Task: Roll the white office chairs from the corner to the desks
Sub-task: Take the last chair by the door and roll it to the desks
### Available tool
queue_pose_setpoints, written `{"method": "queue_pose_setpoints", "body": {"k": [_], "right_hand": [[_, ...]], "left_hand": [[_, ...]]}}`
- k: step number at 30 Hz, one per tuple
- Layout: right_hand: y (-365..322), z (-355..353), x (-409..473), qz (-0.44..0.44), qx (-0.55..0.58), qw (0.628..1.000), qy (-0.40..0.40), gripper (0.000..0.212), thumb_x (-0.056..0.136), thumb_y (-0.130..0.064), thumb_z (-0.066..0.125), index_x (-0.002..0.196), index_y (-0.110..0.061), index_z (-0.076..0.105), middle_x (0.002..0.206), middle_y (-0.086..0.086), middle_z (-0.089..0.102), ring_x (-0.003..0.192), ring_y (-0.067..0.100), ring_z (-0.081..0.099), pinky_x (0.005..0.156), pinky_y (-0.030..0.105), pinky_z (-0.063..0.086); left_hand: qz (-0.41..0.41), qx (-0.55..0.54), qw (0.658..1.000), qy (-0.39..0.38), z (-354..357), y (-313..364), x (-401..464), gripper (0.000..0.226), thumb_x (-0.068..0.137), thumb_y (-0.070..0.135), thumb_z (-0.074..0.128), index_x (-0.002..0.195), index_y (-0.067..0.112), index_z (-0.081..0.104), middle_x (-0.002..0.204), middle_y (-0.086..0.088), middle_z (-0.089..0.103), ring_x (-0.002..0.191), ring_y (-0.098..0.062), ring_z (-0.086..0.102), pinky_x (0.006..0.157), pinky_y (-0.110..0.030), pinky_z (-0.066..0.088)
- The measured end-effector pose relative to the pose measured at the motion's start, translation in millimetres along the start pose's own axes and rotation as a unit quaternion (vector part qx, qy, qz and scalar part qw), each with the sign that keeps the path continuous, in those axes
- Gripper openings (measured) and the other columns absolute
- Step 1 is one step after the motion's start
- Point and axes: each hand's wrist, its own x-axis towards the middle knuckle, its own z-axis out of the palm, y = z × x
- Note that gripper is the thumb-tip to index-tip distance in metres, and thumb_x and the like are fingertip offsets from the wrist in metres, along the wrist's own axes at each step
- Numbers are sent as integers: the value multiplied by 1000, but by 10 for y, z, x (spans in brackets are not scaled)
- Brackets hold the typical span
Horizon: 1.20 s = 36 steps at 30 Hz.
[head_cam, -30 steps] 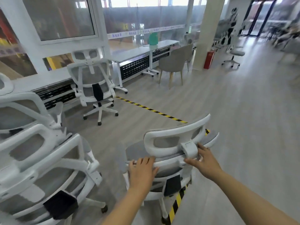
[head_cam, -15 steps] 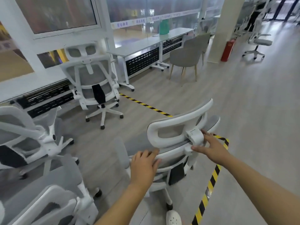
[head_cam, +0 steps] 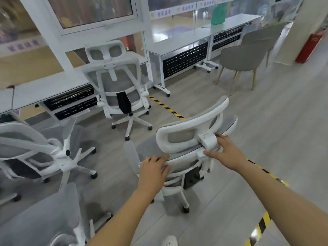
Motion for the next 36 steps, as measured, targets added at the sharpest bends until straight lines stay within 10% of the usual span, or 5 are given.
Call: {"method": "queue_pose_setpoints", "body": {"k": [8, 15, 24, 30, 36], "right_hand": [[17, -204, 890, -34, -90, 995, -15, 88, 69, -83, 58, 145, -44, 37, 156, -26, 24, 149, 12, 12, 117, 49, 26], [-112, -477, 1225, -107, -240, 965, -23, 83, 63, -94, 36, 128, -46, 54, 141, -23, 41, 143, 15, 20, 117, 43, 11], [21, -1137, 1761, -278, -231, 892, -272, 55, 80, -84, 37, 127, -59, 50, 128, -33, 50, 125, -4, 37, 111, 33, 26], [332, -1584, 2179, -352, -265, 837, -323, 48, 86, -69, 44, 127, -49, 58, 128, -26, 57, 123, 2, 46, 108, 34, 32], [766, -1800, 2471, -333, -257, 857, -297, 25, 96, -38, 54, 114, -35, 71, 111, -16, 66, 102, 7, 60, 88, 26, 49]], "left_hand": [[-35, -73, 994, -69, -12, -196, 862, 55, 80, 65, 37, 124, 42, 60, 101, 20, 54, 100, -10, 45, 91, -32, 42], [-82, -121, 983, -112, -170, -157, 1244, 27, 85, 53, 60, 104, 39, 72, 89, 21, 62, 89, 1, 58, 78, -18, 46], [-225, -116, 927, -278, -465, 140, 1363, 17, 86, 40, 68, 93, 55, 70, 97, 40, 61, 93, 14, 58, 87, -10, 41], [-380, -30, 910, -161, -344, 831, 949, 20, 88, 39, 63, 106, 49, 63, 112, 30, 60, 101, 9, 56, 89, -17, 39], [-406, -5, 914, 26, 233, 1487, 674, 31, 88, 37, 65, 118, 31, 66, 128, 15, 55, 125, -5, 45, 104, -24, 31]]}}
